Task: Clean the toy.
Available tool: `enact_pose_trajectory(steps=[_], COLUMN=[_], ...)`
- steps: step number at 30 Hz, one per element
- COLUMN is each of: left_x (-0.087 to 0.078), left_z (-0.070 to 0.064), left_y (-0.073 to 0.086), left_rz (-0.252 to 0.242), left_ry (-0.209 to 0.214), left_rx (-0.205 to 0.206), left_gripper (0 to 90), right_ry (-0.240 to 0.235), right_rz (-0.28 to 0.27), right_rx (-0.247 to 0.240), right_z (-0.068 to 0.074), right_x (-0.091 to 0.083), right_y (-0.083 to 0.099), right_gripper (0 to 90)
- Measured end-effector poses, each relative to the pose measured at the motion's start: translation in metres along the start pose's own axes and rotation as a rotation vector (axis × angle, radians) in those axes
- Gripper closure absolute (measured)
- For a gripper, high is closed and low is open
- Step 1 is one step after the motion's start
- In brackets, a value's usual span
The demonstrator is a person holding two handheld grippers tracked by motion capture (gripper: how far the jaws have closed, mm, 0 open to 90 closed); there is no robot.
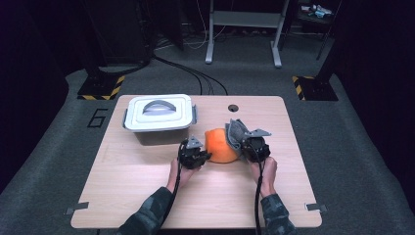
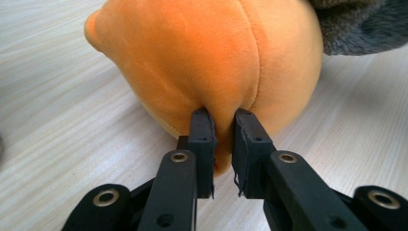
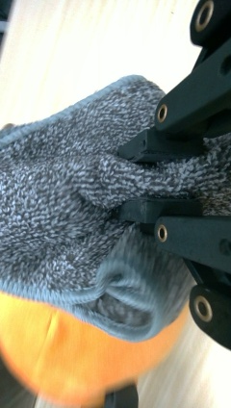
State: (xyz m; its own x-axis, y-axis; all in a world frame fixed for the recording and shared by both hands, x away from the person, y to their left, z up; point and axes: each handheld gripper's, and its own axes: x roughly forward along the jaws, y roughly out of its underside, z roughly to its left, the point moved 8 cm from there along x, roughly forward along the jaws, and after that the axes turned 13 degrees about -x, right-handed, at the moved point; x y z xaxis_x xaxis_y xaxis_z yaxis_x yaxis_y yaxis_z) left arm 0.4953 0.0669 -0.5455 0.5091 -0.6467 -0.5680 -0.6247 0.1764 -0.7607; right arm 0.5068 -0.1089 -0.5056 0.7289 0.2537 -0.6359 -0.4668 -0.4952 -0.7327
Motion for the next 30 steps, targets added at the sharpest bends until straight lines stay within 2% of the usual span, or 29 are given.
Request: enact_pose_trajectory(steps=[1, 2, 6, 9, 10, 14, 19, 22, 25, 26, 28, 30], left_x=[-0.001, 0.0, 0.0, 0.0, 0.0, 0.0, 0.0, 0.0, -0.001, -0.003, -0.004, -0.002], left_z=[0.001, 0.0, -0.001, 0.002, 0.002, 0.003, 0.004, 0.003, 0.001, 0.001, -0.001, -0.002], left_y=[0.0, 0.0, -0.003, -0.003, -0.002, -0.003, -0.004, -0.005, -0.006, -0.005, -0.002, 0.001], left_rz=[0.004, -0.002, -0.006, -0.003, -0.003, -0.006, -0.014, -0.019, -0.023, -0.017, 0.014, 0.018], left_ry=[0.006, 0.019, 0.012, 0.005, 0.01, 0.01, 0.014, 0.013, 0.028, 0.015, 0.013, -0.011], left_rx=[-0.01, -0.039, -0.026, -0.029, -0.041, -0.035, -0.032, -0.028, -0.018, 0.009, 0.034, 0.063], left_gripper=[79.8, 79.7, 79.7, 79.9, 80.4, 81.9, 82.2, 81.5, 70.1, 65.0, 54.7, 52.8], right_ry=[-0.003, -0.018, -0.069, -0.067, -0.063, -0.047, -0.022, -0.011, -0.008, -0.007, -0.011, -0.014], right_rz=[-0.013, -0.026, -0.048, -0.034, -0.029, -0.007, 0.027, 0.041, 0.045, 0.049, 0.037, 0.037], right_rx=[-0.004, -0.008, -0.057, -0.101, -0.102, -0.087, -0.03, -0.017, -0.018, -0.011, -0.008, 0.003], right_z=[0.003, 0.008, 0.035, 0.048, 0.048, 0.037, 0.018, 0.01, 0.009, 0.009, 0.007, 0.006], right_x=[-0.004, -0.008, -0.014, -0.011, -0.008, 0.001, 0.008, 0.011, 0.011, 0.011, 0.012, 0.012], right_y=[-0.003, -0.006, -0.018, -0.021, -0.021, -0.014, 0.001, 0.007, 0.008, 0.008, 0.007, 0.007], right_gripper=[75.3, 75.3, 75.1, 75.0, 75.1, 75.4, 75.4, 75.4, 75.4, 75.5, 75.4, 75.4])
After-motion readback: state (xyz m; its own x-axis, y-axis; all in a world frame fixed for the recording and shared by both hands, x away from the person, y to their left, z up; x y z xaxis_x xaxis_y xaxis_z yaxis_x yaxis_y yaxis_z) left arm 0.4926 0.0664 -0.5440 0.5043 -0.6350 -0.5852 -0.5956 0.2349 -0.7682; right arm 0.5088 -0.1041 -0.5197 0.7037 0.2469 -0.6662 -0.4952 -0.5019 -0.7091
